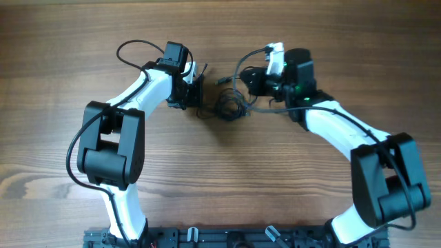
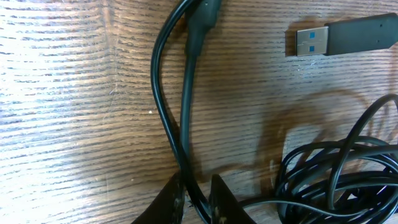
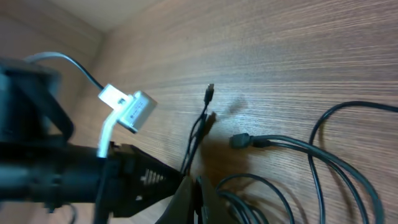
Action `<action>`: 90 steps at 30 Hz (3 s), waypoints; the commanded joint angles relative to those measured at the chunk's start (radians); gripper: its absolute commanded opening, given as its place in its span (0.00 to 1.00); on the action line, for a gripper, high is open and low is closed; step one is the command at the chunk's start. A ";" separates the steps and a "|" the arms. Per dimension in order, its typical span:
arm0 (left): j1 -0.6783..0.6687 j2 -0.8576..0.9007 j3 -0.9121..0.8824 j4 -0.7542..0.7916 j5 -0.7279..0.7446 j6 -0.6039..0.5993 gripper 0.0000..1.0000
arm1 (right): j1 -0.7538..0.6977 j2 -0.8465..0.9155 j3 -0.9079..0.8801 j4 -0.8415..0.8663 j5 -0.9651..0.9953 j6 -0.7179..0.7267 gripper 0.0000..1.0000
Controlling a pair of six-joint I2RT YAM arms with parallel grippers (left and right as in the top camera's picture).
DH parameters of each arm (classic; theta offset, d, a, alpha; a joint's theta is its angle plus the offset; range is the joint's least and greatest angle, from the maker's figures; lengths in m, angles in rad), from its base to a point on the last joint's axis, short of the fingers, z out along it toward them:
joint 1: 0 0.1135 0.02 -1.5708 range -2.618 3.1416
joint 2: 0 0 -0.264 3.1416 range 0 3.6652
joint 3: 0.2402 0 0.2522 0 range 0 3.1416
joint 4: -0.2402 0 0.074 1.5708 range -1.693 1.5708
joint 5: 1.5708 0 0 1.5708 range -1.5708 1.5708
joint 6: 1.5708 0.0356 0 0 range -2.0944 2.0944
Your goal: Untangle cables
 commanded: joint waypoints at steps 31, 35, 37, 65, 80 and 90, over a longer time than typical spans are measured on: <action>-0.002 -0.028 0.000 0.003 -0.010 -0.002 0.17 | -0.159 0.228 0.056 -0.364 0.480 0.008 0.04; -0.002 -0.028 0.000 0.003 -0.010 -0.002 0.17 | -0.197 0.228 0.084 -0.493 0.497 0.007 0.04; -0.002 -0.028 0.000 0.003 -0.010 -0.002 0.17 | -0.210 0.228 0.141 -0.599 0.497 0.006 0.04; -0.003 -0.196 0.000 -0.062 -0.005 -0.056 0.68 | -0.080 0.225 0.667 -1.304 0.095 -0.313 0.25; -0.010 -0.113 0.000 -0.068 -0.005 -0.157 0.75 | 0.052 0.231 0.571 -1.183 0.111 -0.242 0.78; -0.089 -0.072 -0.011 -0.067 -0.006 -0.191 0.68 | 0.056 0.232 0.357 -0.943 0.118 -0.162 0.78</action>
